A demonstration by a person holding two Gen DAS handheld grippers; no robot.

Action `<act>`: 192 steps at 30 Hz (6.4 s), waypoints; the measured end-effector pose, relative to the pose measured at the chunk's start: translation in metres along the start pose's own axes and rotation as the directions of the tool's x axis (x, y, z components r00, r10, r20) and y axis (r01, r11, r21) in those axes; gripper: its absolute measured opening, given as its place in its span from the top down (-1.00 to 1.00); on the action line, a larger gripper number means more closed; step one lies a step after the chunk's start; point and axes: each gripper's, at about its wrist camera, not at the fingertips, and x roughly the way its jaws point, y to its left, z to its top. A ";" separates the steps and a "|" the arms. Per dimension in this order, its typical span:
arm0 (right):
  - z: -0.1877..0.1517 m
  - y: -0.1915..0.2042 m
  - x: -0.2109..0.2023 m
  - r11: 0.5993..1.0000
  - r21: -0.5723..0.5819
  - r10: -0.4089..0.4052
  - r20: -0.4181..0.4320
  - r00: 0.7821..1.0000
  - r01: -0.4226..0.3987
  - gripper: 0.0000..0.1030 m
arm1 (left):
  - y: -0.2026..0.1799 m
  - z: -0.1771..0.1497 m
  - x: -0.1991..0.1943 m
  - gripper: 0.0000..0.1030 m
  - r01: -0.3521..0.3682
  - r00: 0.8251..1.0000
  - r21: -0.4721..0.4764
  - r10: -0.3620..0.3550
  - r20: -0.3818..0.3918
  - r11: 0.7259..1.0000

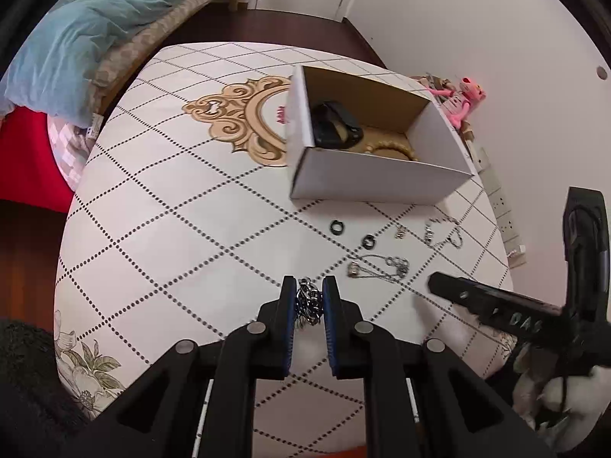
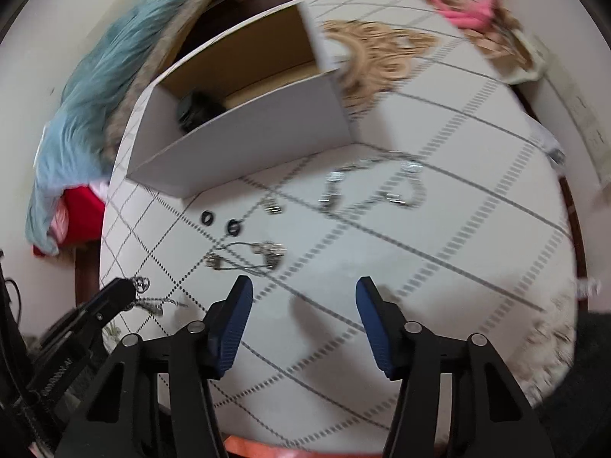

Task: Organize jewelry
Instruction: 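Grasp the silver chain bracelet with the left gripper and lift it, then carry the chain bracelet with the left gripper into the box and release, then withdraw both grippers from the box, then grasp the silver link necklace with the right gripper, then lift the necklace with the right gripper while the left gripper grasps a black rubber ring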

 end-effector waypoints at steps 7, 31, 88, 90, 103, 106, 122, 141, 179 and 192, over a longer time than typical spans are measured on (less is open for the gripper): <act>-0.002 0.053 0.027 0.986 -0.152 0.075 0.014 0.997 -0.072 0.15 | 0.023 -0.002 0.011 0.80 -0.024 1.000 -0.052 0.023 -0.008 0.998; -0.002 0.057 -0.035 0.980 -0.169 0.139 0.235 0.962 -0.100 0.82 | 0.016 0.015 -0.020 0.80 0.093 0.994 -0.053 -0.090 0.059 0.994; 0.128 0.036 -0.016 0.930 -0.194 -0.294 0.120 0.948 0.313 -0.93 | -0.015 0.123 0.015 -0.97 -0.286 0.957 0.031 0.283 0.064 0.958; 0.122 0.037 -0.019 0.929 -0.186 -0.299 0.132 0.945 0.320 -0.93 | -0.018 0.120 0.012 -0.97 -0.285 0.957 0.030 0.282 0.066 0.958; 0.085 0.055 -0.086 0.934 -0.163 -0.273 0.254 0.928 0.319 -0.93 | -0.037 0.094 -0.054 -0.97 -0.336 0.928 0.011 0.329 0.178 0.942; 0.075 0.057 -0.106 0.935 -0.153 -0.268 0.290 0.919 0.321 -0.93 | -0.040 0.086 -0.070 -0.97 -0.325 0.928 0.002 0.319 0.192 0.946; 0.031 0.065 -0.182 0.944 -0.117 -0.241 0.398 0.885 0.310 -0.93 | -0.062 0.057 -0.126 -0.97 -0.329 0.904 0.015 0.310 0.294 0.944; 0.015 -0.037 -0.050 0.983 0.081 -0.180 0.185 0.966 0.167 -0.34 | -0.016 0.024 -0.002 -0.97 -0.436 0.897 -0.021 0.436 0.069 0.900; 0.016 -0.045 -0.050 0.990 0.069 -0.142 0.344 0.928 0.126 0.98 | -0.041 0.025 0.069 -0.95 -0.229 0.971 0.049 0.232 -0.050 0.972; 0.019 -0.066 -0.044 0.984 0.131 -0.160 0.325 0.932 0.123 0.98 | -0.074 0.026 0.092 0.20 -0.201 0.977 0.143 0.210 -0.047 0.969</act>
